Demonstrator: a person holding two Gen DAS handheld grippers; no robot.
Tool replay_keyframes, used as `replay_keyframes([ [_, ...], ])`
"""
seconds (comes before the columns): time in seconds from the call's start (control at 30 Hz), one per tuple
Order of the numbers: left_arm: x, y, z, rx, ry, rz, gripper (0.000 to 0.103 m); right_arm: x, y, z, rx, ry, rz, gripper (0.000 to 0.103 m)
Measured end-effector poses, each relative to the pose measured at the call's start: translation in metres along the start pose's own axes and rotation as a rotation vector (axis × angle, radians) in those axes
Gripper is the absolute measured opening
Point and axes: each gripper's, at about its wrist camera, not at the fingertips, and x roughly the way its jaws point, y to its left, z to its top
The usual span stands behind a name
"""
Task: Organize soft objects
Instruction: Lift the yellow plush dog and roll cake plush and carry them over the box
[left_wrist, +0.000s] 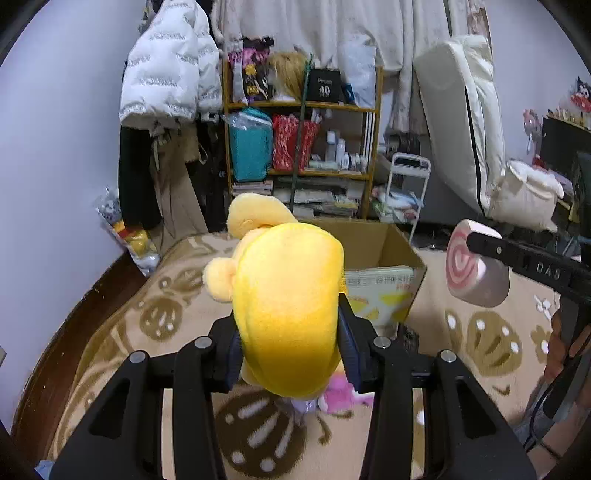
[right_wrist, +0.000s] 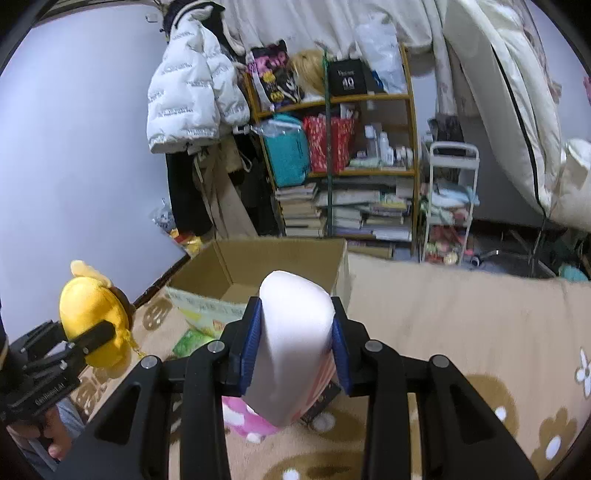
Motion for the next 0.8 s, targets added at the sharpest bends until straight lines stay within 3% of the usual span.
replay_keyframes([
  [0.43,-0.003,0.012,0.057,0.016,-0.163,0.064,0.043,-0.009,0.023,0.039,-0.112,-0.193,-0.077,0.037],
  [0.8,0.014,0.01,0.088,0.03,-0.232,0.055,0.043,0.013,0.039,0.073,-0.156,-0.235,-0.046,0.037],
])
